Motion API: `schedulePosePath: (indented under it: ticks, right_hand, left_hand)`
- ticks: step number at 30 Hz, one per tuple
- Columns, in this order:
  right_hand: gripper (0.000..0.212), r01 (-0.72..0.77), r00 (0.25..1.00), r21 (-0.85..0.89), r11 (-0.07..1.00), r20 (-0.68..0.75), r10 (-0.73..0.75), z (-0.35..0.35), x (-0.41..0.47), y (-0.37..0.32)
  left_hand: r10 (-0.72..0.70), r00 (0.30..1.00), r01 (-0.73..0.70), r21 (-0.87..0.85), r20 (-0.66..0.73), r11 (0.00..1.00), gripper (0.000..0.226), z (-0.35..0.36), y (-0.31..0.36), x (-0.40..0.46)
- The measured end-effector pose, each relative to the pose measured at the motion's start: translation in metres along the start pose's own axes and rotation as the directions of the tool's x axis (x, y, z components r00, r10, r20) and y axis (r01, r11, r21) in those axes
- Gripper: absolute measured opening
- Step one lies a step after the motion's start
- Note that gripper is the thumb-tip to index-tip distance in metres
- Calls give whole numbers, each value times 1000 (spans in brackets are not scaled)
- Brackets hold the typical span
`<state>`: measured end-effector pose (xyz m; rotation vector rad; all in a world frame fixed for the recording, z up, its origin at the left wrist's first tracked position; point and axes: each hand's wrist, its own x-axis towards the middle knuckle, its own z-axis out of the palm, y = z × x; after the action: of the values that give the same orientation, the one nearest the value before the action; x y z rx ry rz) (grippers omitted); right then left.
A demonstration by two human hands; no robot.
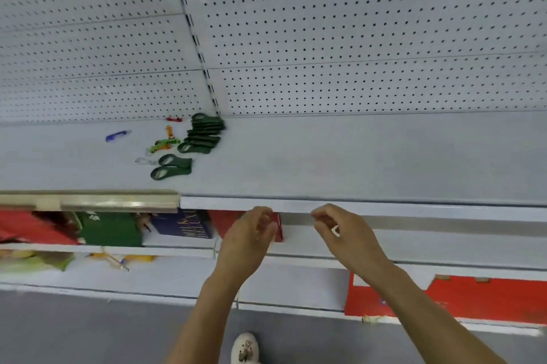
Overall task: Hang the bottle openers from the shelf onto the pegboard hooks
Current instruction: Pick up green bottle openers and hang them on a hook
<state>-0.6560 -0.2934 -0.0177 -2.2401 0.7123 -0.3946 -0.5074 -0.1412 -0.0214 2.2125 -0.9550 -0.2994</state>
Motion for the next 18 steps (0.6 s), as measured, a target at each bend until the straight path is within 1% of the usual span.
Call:
schedulePosePath:
  ticks: [2,5,7,11,13,15,18]
  right_hand:
    - [16,9,1000,5,1000,20,-10,26,28,-23]
    - [14,29,998,16,999,61,-29,67,71,-62]
    - [15,53,995,28,998,80,-55,97,99,-89]
    - [17,121,983,-18,992,142,-118,150,159,-136]
    - [18,182,970,-69,981,176,-167,171,188,-152]
    - [20,218,961,-122,968,198,-191,189,214,-167]
    - [27,262,952,-200,944,216,-218,213,245,-183]
  left_hand:
    - [-31,999,31,-7,-22,999,29,-28,-26,20]
    - [-40,995,40,-2,-89,999,30,-73,-71,52]
    - [-45,991,50,37,-129,998,33,-103,-103,75]
    - [-124,976,144,102,-177,984,36,-154,-165,119]
    - [-146,977,167,130,-154,977,38,-169,-187,135]
    - [-133,987,148,168,-95,975,41,-179,-203,149]
    - [-44,999,38,265,17,963,46,-189,-221,167]
